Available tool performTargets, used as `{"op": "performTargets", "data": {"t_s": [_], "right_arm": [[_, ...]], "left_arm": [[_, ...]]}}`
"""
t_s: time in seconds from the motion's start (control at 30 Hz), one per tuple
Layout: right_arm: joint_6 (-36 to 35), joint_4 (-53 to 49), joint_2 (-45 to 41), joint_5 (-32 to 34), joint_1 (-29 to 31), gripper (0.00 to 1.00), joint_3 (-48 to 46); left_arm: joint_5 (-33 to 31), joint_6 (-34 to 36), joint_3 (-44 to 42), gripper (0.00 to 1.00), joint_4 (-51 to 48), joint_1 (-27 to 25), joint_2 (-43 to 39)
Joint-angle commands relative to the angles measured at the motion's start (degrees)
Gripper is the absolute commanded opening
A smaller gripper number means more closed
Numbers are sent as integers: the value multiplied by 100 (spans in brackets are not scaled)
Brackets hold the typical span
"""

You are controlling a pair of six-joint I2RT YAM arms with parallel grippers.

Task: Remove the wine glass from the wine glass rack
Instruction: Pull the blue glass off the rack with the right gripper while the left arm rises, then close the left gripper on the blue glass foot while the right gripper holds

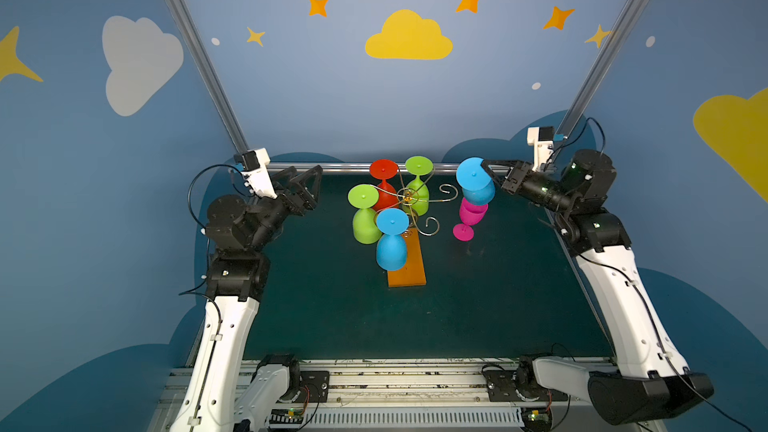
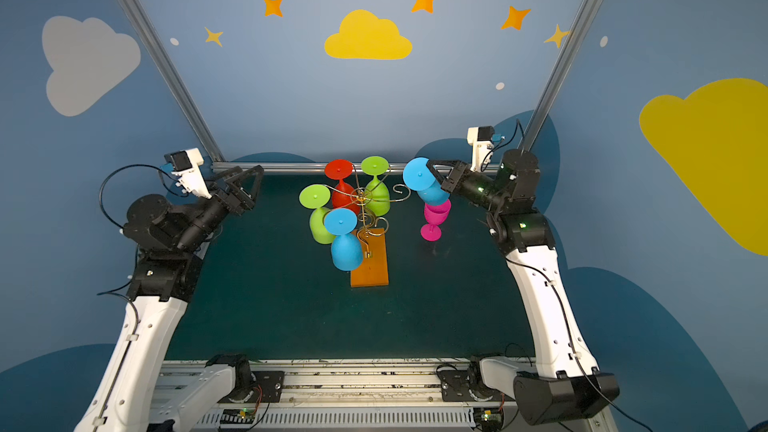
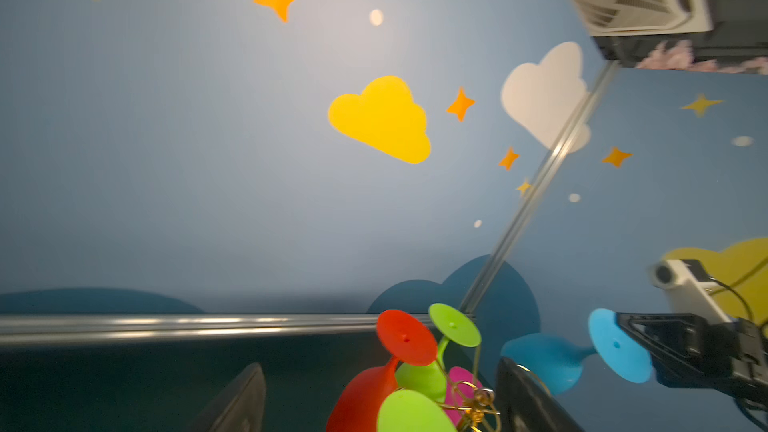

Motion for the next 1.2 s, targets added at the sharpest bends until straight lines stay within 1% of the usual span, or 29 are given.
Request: {"op": "performTargets", "data": {"t_s": [0.0,0.07,0.13,0.3,0.4,0.5,0.83,1.17], "right_arm": [[-387,-331,-186,28,-16,0,257],[-504,-441,-273,-10,-15,0,384],[-602,-555,-320,-49,-8,0,528],[-687,-665,-419,-80,-7,0,739],[-688,-664,-426,-177,11,0,816],[-732,-666,-436,-251,28,0,843],[-806,-578,-472,-432,164,0,896],[-890,-518,-472,-408,465,0,835]], "left_arm": [[1634,-413,491,79,-223,-189,393],[2106,-621,757,76,-105,-401,646],[2358,-678,993,73,-62,-673,841],[2474,-487,1527,71,-139,-1566,1280],[2560,-537,1754,71,23,-1961,1558],[2635,-733,1911,72,357,-2222,1863],[2643,-800,2776,71,445,-3012,2970],[2660,-915,3544,71,563,-3400,3805]]}}
